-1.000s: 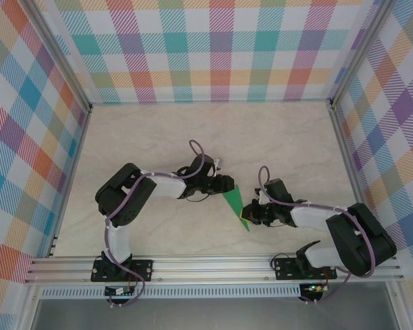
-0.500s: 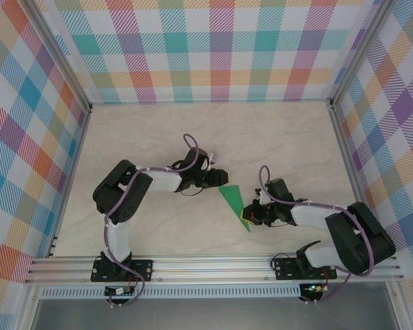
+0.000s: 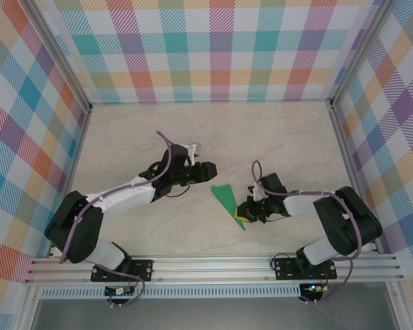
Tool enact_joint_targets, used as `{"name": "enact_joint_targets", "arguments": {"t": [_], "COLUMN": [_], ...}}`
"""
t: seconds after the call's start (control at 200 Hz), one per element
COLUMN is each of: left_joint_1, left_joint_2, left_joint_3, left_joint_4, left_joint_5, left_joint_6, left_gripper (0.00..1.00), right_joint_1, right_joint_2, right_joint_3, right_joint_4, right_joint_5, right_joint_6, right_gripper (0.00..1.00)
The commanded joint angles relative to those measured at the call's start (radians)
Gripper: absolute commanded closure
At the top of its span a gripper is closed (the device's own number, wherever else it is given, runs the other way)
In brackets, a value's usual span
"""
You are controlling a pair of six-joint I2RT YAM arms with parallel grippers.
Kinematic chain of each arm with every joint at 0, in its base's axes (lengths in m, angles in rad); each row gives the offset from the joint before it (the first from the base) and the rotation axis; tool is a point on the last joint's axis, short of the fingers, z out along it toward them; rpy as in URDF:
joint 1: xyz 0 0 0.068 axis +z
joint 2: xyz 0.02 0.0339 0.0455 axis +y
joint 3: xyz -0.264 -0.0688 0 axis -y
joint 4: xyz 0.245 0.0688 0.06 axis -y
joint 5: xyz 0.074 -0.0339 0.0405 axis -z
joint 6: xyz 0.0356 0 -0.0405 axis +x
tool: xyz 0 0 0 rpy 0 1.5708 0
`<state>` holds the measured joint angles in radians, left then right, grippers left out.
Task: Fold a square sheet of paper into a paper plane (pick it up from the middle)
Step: Fold the wing for the fifth time at the center of the table.
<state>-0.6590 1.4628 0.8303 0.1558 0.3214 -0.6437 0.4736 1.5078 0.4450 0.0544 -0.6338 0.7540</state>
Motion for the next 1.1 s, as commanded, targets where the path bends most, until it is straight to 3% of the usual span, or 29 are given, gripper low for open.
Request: {"name": "enact_joint_targets", "arguments": {"t": [0.0, 0.15, 0.36, 0.545, 0.675, 0.835, 0.98, 1.095], "left_joint_1": [-0.044, -0.060, -0.086, -0.091, -0.091, -0.089, -0.089, -0.090], "left_joint_2": [-0.055, -0.100, -0.157, -0.318, -0.381, -0.296, -0.160, -0.051], "left_joint_3": [-0.058, -0.107, -0.161, -0.285, -0.323, -0.251, -0.184, -0.136], "left_joint_4": [-0.039, -0.028, -0.039, -0.082, -0.106, -0.126, -0.052, -0.016], "left_joint_5": [-0.048, -0.096, -0.141, -0.282, -0.330, -0.319, -0.237, -0.150], "left_joint_6": [-0.042, -0.088, -0.144, -0.262, -0.313, -0.283, -0.243, -0.204], "left_gripper": [0.53, 0.53, 0.54, 0.53, 0.52, 0.54, 0.55, 0.58], "right_joint_1": [0.038, 0.097, 0.215, 0.289, 0.322, 0.359, 0.394, 0.394], "right_joint_2": [0.053, 0.098, 0.176, 0.186, 0.146, 0.102, 0.061, 0.057], "right_joint_3": [0.033, 0.070, 0.081, 0.075, 0.100, 0.073, 0.075, 0.041], "right_joint_4": [-0.022, -0.029, 0.096, 0.135, 0.023, 0.028, -0.024, 0.036], "right_joint_5": [0.037, 0.128, 0.191, 0.251, 0.335, 0.409, 0.459, 0.455], "right_joint_6": [-0.003, 0.042, 0.163, 0.236, 0.265, 0.358, 0.342, 0.339], "right_gripper": [0.96, 0.96, 0.96, 0.96, 0.96, 0.95, 0.94, 0.93]}}
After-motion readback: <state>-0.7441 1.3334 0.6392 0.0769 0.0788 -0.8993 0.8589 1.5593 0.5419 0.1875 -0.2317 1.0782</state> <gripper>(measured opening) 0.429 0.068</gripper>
